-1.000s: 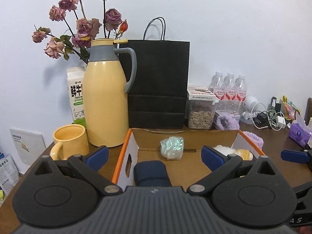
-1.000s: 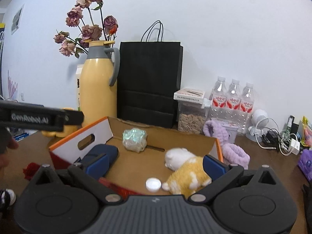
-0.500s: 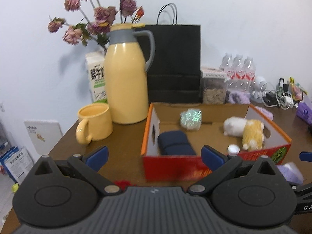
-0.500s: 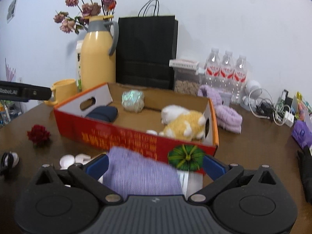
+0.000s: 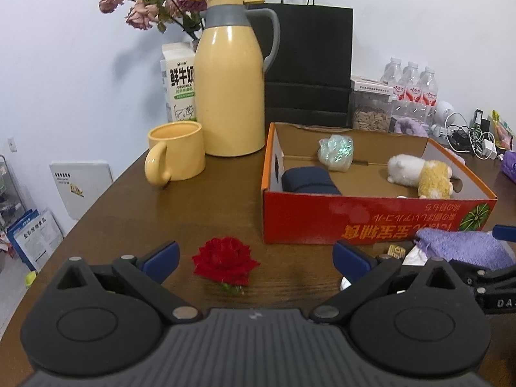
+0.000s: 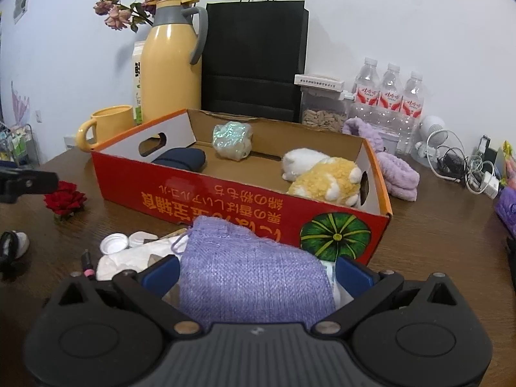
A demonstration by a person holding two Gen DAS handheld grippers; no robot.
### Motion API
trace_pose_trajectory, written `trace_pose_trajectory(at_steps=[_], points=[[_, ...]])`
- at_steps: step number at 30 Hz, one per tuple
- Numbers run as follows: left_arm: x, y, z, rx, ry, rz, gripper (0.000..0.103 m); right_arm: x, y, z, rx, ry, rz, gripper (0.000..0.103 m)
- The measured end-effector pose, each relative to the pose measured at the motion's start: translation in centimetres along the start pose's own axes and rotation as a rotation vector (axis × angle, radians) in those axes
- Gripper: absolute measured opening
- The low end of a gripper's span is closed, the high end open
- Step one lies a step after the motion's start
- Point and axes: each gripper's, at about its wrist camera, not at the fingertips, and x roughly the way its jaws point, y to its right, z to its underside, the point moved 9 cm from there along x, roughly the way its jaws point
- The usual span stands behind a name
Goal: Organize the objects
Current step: 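Grasp the purple cloth with the right tool and lift it, then grasp the red rose with the left tool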
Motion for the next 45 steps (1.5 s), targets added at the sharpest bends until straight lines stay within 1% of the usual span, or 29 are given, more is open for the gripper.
trace_pose_trajectory(at_steps=[5, 7, 9, 10, 14, 16, 17, 20, 23, 24, 25, 28, 32, 41, 45], points=[[0.1, -0.7, 0.7, -0.015, -0.017, -0.012, 0.103, 0.2, -0.7, 0.1, -0.041, 0.009, 0.009, 0.103], [0.1, -0.9, 0.8, -0.020, -0.022, -0.015, 0.103, 0.1, -1.0, 0.2, -0.063, 0.019, 0.020, 0.096], [0.2, -1.1, 0.9, -0.026, -0.025, -0.020, 0.103, 0.0, -1.0, 0.1, -0.066, 0.026, 0.021, 0.091], [0.2, -1.2, 1.0, -0.028, -0.027, -0.022, 0.103, -0.1, -1.0, 0.1, -0.067, 0.031, 0.021, 0.086], [0.2, -1.4, 1.1, -0.033, -0.030, -0.025, 0.103, -0.3, -1.0, 0.1, -0.078, 0.041, 0.023, 0.079], [0.2, -1.5, 1.1, -0.035, -0.032, -0.026, 0.103, -0.5, -1.1, 0.1, -0.089, 0.048, 0.026, 0.072], [0.2, -1.6, 1.1, -0.036, -0.033, -0.027, 0.103, -0.5, -1.1, 0.1, -0.093, 0.050, 0.027, 0.070], [0.3, -1.7, 1.2, -0.038, -0.036, -0.029, 0.103, -0.7, -1.1, 0.0, -0.087, 0.059, 0.018, 0.060], [0.5, -1.9, 1.4, -0.040, -0.041, -0.033, 0.103, -1.1, -0.9, -0.1, -0.065, 0.077, 0.002, 0.040], [0.6, -2.0, 1.4, -0.042, -0.043, -0.034, 0.103, -1.3, -0.8, -0.1, -0.053, 0.086, -0.014, 0.023], [0.7, -2.1, 1.4, -0.044, -0.045, -0.037, 0.103, -1.4, -0.8, -0.2, -0.043, 0.092, -0.030, 0.013], [0.9, -2.5, 1.4, -0.046, -0.046, -0.047, 0.103, -2.0, -0.5, -0.3, -0.020, 0.125, -0.047, 0.009], [1.4, -2.9, 1.3, -0.047, -0.052, -0.066, 0.103, -2.6, 0.1, -0.5, 0.012, 0.161, -0.043, 0.009], [4.3, -3.9, 0.7, -0.044, -0.093, -0.101, 0.103, -2.8, 0.6, -0.2, 0.041, 0.182, -0.037, 0.009], [6.0, -3.9, 0.6, -0.045, -0.132, -0.120, 0.103, -2.8, 0.6, -0.1, 0.045, 0.189, -0.036, 0.009]])
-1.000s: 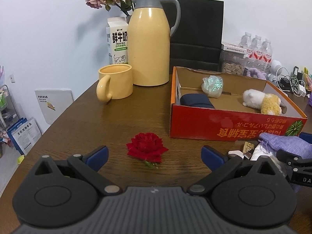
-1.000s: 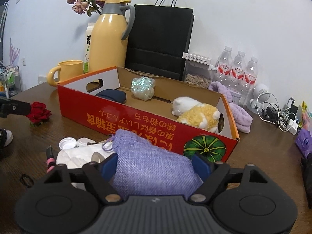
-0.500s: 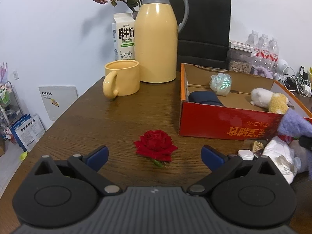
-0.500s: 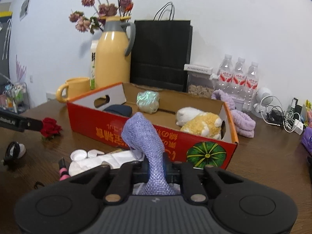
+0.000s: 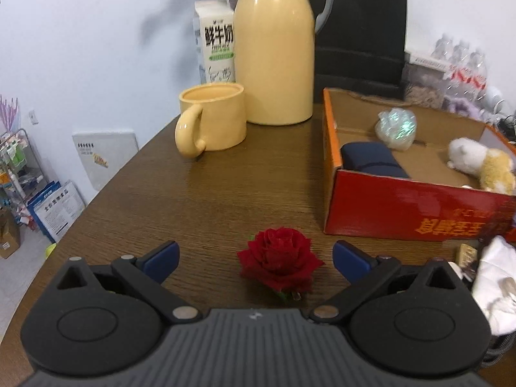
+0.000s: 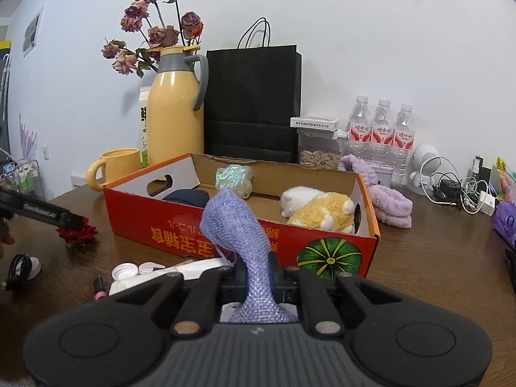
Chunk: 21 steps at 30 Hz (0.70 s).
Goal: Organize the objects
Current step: 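Grasp the red rose with the left tool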
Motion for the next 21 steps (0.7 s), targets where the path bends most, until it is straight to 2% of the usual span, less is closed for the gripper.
trace_pose_trajectory(at_steps=[3, 7, 9, 10, 11, 12, 13, 17, 21], points=[[1.0, 0.2, 0.0, -0.015, -0.035, 0.009, 0.103, 0.1, -0.1, 0.1, -0.001, 0.001, -0.001, 0.009], [1.8, 0.6, 0.2, -0.025, -0.045, 0.021, 0.103, 0.2, -0.2, 0.2, -0.001, -0.003, -0.001, 0.009], [1.9, 0.8, 0.2, -0.030, -0.042, 0.024, 0.099, 0.2, -0.2, 0.3, 0.001, -0.002, -0.002, 0.009], [1.9, 0.8, 0.2, -0.035, -0.042, 0.029, 0.089, 0.2, -0.2, 0.3, 0.002, -0.002, -0.002, 0.009], [2.0, 0.9, 0.3, -0.038, -0.041, 0.030, 0.072, 0.2, -0.2, 0.4, 0.004, -0.001, -0.002, 0.009], [2.0, 0.9, 0.4, -0.040, -0.040, 0.033, 0.062, 0.2, -0.1, 0.4, 0.005, -0.001, -0.003, 0.009], [2.1, 0.9, 0.4, -0.044, -0.041, 0.041, 0.047, 0.2, -0.1, 0.4, 0.007, -0.001, -0.004, 0.009], [1.4, 1.1, 0.4, -0.049, -0.005, 0.066, 0.040, 0.2, -0.2, 0.4, 0.008, 0.001, -0.005, 0.009], [0.5, 1.0, 0.2, -0.064, 0.029, 0.068, 0.038, 0.2, -0.3, 0.4, 0.008, 0.002, -0.006, 0.009]])
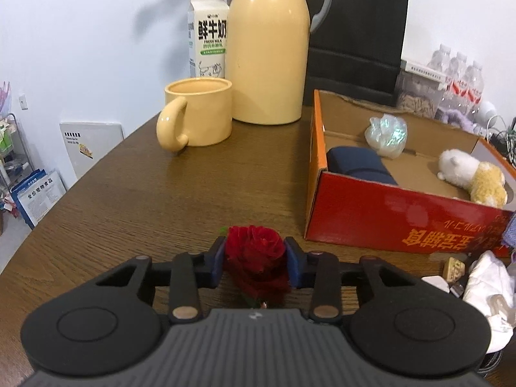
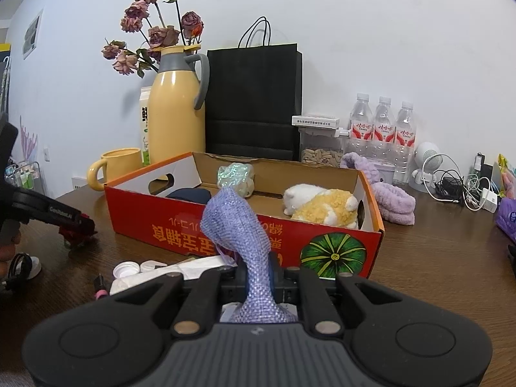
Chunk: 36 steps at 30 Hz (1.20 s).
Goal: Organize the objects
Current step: 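Grasp the red rose with the left tool, then lower the red rose into the box with the left tool while the right tool drops the purple cloth in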
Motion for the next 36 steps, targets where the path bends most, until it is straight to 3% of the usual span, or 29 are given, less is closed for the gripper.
trace_pose_trajectory(at_steps=[11, 21, 28, 36], points=[[-4.2, 0.9, -1.8, -0.051, 0.118, 0.047, 0.037, -1.1, -0.6, -1.3, 0.005, 0.048, -0.018, 0.009], [-7.0, 6.0, -6.1, -0.016, 0.226, 0.146, 0.037, -0.7, -2.9, -6.0, -0.026, 0.139, -0.057, 0.009], [-6.1, 9.6, -8.7, -0.022, 0.245, 0.179, 0.037, 2.2, -2.7, -9.8, -0.006, 0.169, -0.038, 0.009], [-2.4, 11.7, -10.4, -0.029, 0.221, 0.169, 0.037, 7.5, -2.0, -11.6, -0.005, 0.110, -0.005, 0.009]])
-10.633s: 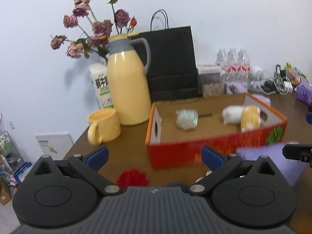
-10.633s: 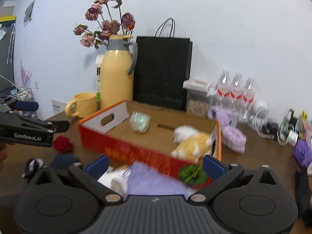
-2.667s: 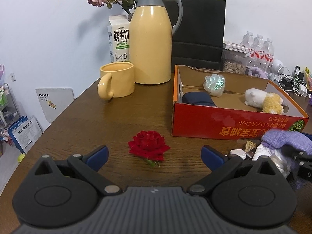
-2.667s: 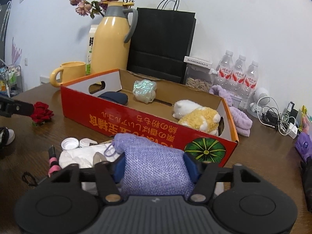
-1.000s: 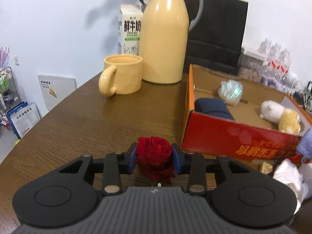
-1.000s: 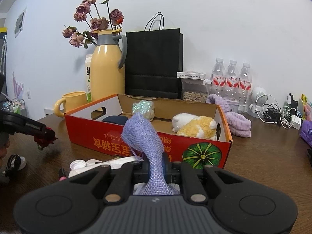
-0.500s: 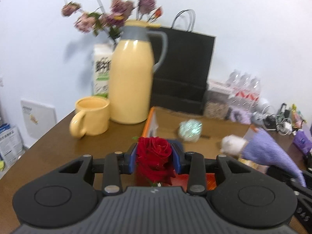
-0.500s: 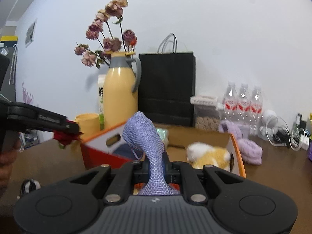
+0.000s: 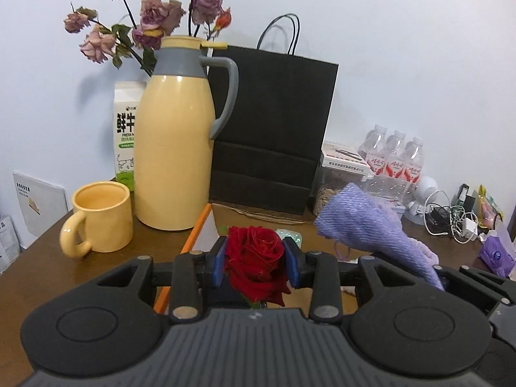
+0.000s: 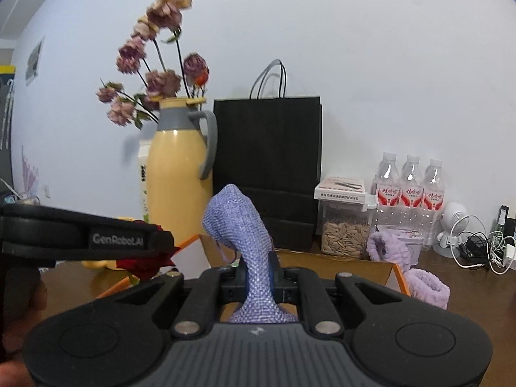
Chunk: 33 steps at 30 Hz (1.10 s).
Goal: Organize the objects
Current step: 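Lower the red rose into the box with the left tool while the right tool drops the purple cloth in, then withdraw both tools from the box toward the table items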
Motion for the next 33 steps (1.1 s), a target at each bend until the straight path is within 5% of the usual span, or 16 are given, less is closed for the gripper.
trace_pose_trajectory(at_steps=[15, 18, 20, 22, 25, 33], points=[[6.3, -0.6, 2.5, 0.025, -0.124, -0.030, 0.039, 6.9, 2.0, 4.4, 0.050, -0.202, 0.048, 0.012], [6.3, -0.9, 2.6, 0.031, -0.129, -0.035, 0.051, 6.9, 2.1, 5.0, 0.036, -0.230, 0.061, 0.026], [6.2, -1.1, 2.5, 0.028, -0.114, -0.053, 0.086, 6.7, 2.2, 5.3, 0.026, -0.243, 0.071, 0.054], [6.0, -1.3, 2.2, 0.031, -0.092, -0.066, 0.101, 6.4, 2.3, 5.4, 0.014, -0.240, 0.084, 0.091], [5.8, -1.0, 2.1, 0.038, -0.084, -0.060, 0.103, 6.2, 2.2, 5.3, 0.001, -0.238, 0.099, 0.103], [5.6, -1.0, 1.9, 0.044, -0.083, -0.062, 0.103, 6.1, 2.3, 5.2, 0.007, -0.241, 0.097, 0.103]])
